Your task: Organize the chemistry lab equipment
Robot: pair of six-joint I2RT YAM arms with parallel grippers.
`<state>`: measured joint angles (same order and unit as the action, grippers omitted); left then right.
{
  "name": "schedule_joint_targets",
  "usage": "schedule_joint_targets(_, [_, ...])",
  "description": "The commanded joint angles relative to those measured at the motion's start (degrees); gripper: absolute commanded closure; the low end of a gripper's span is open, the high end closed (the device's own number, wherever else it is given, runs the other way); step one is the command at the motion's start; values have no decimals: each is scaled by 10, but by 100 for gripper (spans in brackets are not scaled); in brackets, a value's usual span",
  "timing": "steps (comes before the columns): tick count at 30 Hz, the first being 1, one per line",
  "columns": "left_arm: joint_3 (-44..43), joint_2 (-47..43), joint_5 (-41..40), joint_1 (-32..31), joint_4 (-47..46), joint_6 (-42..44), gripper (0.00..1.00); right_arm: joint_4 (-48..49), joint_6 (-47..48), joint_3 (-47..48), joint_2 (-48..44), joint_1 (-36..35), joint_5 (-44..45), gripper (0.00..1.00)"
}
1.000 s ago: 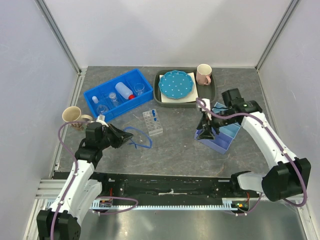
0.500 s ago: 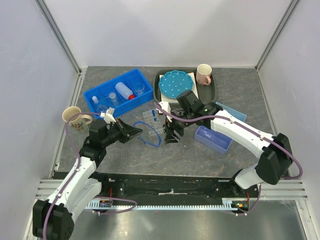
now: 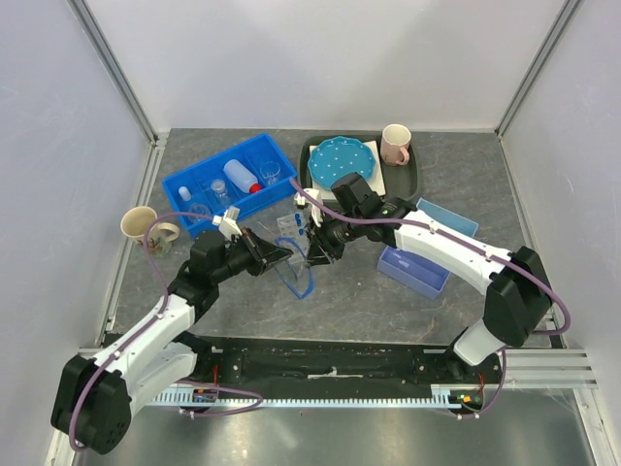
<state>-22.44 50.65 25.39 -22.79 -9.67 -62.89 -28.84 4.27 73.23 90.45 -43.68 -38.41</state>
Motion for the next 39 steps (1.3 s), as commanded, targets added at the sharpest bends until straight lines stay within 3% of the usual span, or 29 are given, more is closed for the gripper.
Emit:
schedule_joint_targets(1, [-11,8,-48,-13,-58,-35,98,33,-32,-11,-2,-4,9,73])
schedule_joint_targets(4, [-13,12,-58,-18,-64,-43,98,35,-36,-18,-2,-4,25,74])
schedule_joint_targets(11, [-13,6,-67,-28,-66,-43,98,45,-41,-29,-8,-3,40,56])
schedule_joint_targets(14, [-14,1,-72,-33,-65,-42,98,48,-59,-28,-4,-2,47,55])
schedule_joint_targets(16, [-16,0,-75,-38,-62,-40,98,48,-60,-27,0,-2,54,57])
schedule_joint_targets(20, [-29,1,-82,-51,-42,-28,98,49,-66,-21,2,3,56,78])
schedule_joint_targets(23, [-38,1,-76,-58,-37,-17,95,50,-68,-18,2,11,59,87])
schedule_joint_targets(24, [-39,1,-72,-59,-35,-14,93,50,-68,-17,2,16,58,88])
schedule_joint_targets(31, [-53,-13,-25,-62,-33,23,50,49,-51,-21,-12,54,40,93])
schedule_joint_targets(39, [-110,-56,-24,-63,53,74,32,35,8,-46,-70,102,5,95])
